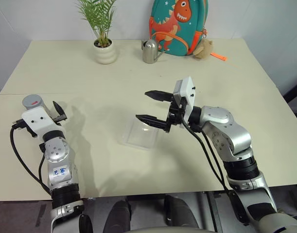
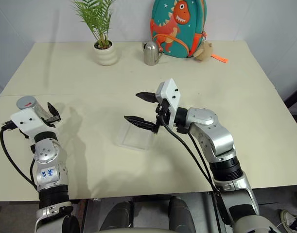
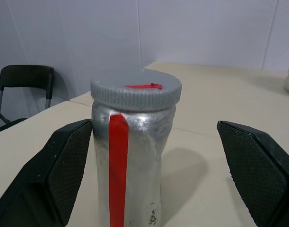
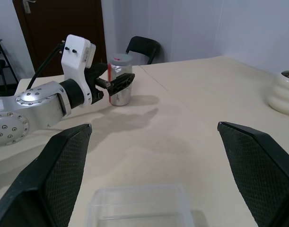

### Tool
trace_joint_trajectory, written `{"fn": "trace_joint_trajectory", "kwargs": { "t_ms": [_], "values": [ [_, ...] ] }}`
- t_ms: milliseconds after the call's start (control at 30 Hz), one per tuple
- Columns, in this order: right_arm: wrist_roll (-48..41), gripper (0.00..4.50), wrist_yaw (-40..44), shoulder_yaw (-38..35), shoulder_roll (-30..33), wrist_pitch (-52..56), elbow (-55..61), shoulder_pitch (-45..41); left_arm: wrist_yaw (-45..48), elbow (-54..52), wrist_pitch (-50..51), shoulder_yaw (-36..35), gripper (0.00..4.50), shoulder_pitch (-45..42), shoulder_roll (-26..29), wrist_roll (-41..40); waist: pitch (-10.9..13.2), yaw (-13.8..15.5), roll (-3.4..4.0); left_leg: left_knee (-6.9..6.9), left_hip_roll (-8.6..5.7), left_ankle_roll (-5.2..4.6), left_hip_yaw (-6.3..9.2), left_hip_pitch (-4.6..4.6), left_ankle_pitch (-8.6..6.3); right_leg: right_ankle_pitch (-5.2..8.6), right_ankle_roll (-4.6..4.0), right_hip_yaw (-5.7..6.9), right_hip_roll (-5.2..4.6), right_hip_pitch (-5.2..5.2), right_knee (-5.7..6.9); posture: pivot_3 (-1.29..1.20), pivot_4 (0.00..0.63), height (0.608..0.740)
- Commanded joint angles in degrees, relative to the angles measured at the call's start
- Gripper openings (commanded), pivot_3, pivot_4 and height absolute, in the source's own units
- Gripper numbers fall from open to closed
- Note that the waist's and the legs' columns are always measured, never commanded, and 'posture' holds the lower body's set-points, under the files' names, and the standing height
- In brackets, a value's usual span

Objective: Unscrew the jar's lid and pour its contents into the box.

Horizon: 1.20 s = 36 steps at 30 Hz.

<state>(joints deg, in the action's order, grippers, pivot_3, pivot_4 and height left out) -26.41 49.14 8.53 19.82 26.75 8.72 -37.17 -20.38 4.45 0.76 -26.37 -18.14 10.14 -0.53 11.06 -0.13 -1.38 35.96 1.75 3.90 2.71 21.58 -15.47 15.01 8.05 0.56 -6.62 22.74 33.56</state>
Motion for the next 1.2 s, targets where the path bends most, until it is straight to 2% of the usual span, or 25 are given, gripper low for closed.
{"fn": "trace_joint_trajectory", "kwargs": {
  "t_ms": [33, 300, 400, 733, 833, 1033, 1200],
  "values": [
    [-0.9, 4.5, -0.7, -1.5, 0.1, 0.2, 2.8, 0.3, -0.2, -2.1, -0.4, -0.7, 4.48, 1.6, 0.7, -0.1, 0.0, 0.0, 0.0, 0.0, 0.0, 0.01, 0.0, 0.0, -0.01, 0.0, 0.0, 0.0, 0.0, 0.0, 0.0, 0.0, 0.15, 0.74],
    [-0.9, 4.5, -1.6, -1.5, -0.1, 0.6, 3.3, 1.0, 1.6, -0.8, -0.1, -1.2, 4.48, 2.6, 3.6, -0.9, 0.0, 0.0, 0.0, 0.02, 0.0, 0.03, 0.0, 0.0, -0.02, 0.0, 0.0, 0.0, 0.0, 0.0, 0.0, 0.0, 0.15, 0.74],
    [-0.9, 4.5, -2.0, -1.4, -0.2, 0.6, 3.7, 1.4, 3.5, 3.2, -1.9, -0.1, 4.48, 1.6, 6.4, -0.3, 0.0, 0.0, 0.0, 0.01, 0.0, 0.04, 0.0, 0.0, -0.02, 0.0, -0.01, 0.0, 0.0, 0.0, -0.01, 0.0, 0.15, 0.74],
    [-0.9, 4.5, -3.2, -1.6, -0.6, 0.2, 4.9, 2.7, 2.9, 16.9, -7.1, 0.3, 4.48, -6.6, 9.0, -1.2, 0.0, 0.0, 0.0, -0.03, 0.0, 0.04, 0.0, 0.01, -0.03, 0.0, 0.0, 0.01, 0.0, 0.02, -0.01, 0.0, 0.15, 0.74],
    [-1.0, 4.5, -3.4, -1.8, -0.6, -0.1, 5.2, 3.0, 3.1, 19.0, -8.4, 0.5, 3.87, -7.8, 10.2, -1.0, 0.0, -0.1, 0.0, -0.03, 0.0, 0.05, -0.01, 0.01, -0.03, 0.0, 0.0, 0.01, 0.0, 0.03, 0.0, 0.0, 0.15, 0.74],
    [-1.3, 4.5, -4.0, -2.0, -0.6, -0.1, 5.7, 3.6, 1.7, 20.0, -8.4, -0.2, 2.02, -7.2, 10.4, -1.7, 0.0, 0.0, 0.0, -0.04, 0.01, 0.09, -0.03, 0.01, -0.05, -0.01, 0.03, 0.01, -0.01, 0.03, 0.05, 0.0, 0.15, 0.74],
    [-2.1, 4.5, -4.1, -2.8, 0.0, 0.6, 7.0, 5.2, 4.3, 18.9, -9.4, 0.6, 1.95, -7.5, 9.0, -4.2, 0.0, 0.0, 0.0, -0.04, 0.01, 0.1, -0.04, 0.01, -0.06, -0.01, 0.03, 0.01, -0.01, 0.03, -0.01, 0.0, 0.15, 0.74]
  ]
}}
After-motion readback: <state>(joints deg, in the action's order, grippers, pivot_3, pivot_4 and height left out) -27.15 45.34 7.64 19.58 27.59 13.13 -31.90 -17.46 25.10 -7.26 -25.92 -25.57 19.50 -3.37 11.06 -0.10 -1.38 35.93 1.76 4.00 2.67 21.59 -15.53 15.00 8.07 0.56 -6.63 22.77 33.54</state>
